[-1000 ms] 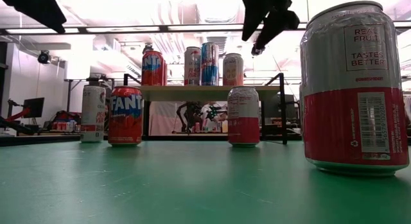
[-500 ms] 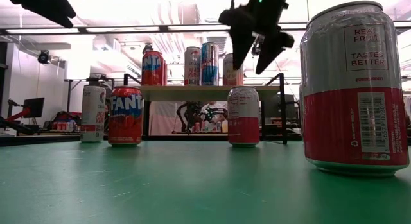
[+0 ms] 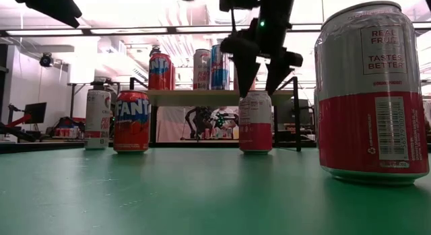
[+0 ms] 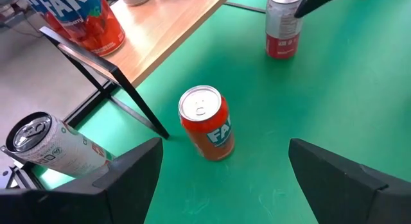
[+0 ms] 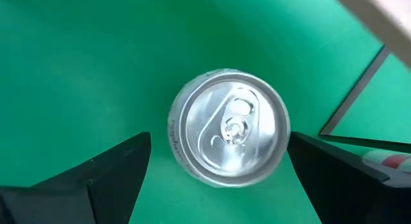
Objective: Place canned beverage on shelf
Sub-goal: Put the top white orange soda can on the shelf
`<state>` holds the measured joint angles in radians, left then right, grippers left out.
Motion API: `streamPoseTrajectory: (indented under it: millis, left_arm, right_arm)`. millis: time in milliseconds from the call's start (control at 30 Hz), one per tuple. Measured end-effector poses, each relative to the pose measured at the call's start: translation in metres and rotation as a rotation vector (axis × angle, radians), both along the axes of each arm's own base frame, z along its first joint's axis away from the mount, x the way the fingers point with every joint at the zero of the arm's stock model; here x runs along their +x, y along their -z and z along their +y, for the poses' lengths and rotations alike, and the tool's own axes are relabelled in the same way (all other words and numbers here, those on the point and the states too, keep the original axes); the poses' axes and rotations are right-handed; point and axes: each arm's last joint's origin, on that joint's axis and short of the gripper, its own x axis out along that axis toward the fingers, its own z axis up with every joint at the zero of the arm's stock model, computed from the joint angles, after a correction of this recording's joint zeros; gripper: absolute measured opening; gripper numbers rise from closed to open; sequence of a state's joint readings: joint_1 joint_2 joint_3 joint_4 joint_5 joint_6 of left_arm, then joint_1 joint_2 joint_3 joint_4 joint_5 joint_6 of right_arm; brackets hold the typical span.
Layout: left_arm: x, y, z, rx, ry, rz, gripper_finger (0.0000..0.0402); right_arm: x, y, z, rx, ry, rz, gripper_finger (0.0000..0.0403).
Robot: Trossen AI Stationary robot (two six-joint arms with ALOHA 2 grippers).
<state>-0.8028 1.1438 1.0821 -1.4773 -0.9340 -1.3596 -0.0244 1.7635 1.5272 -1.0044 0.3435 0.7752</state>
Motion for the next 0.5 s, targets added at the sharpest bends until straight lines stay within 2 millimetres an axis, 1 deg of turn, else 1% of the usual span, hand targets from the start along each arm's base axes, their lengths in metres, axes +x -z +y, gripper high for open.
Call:
streamPoseTrajectory:
  millis: [100,200,333,500]
  left_arm:
    - [0.000,0.000,0.000,0.000,0.001,0.000,0.0322]
    - [0.000,0.000,0.000,-0.002,0.001,-0.002,0.0322]
    - [0.001,0.000,-0.001,-0.007,0.001,-0.007,0.0322]
    - [0.001,0.000,-0.001,-0.013,0.001,-0.013,0.0322]
  right_arm:
    - [0.003,0.008,0.000,0.006,0.004,0.020,0.0350]
    - [0.004,0.009,0.001,0.042,0.004,0.013,0.0339]
    - [0.005,0.008,0.013,0.120,-0.033,-0.003,0.0326]
    - [0.010,0.003,0.035,0.197,-0.116,-0.078,0.0318]
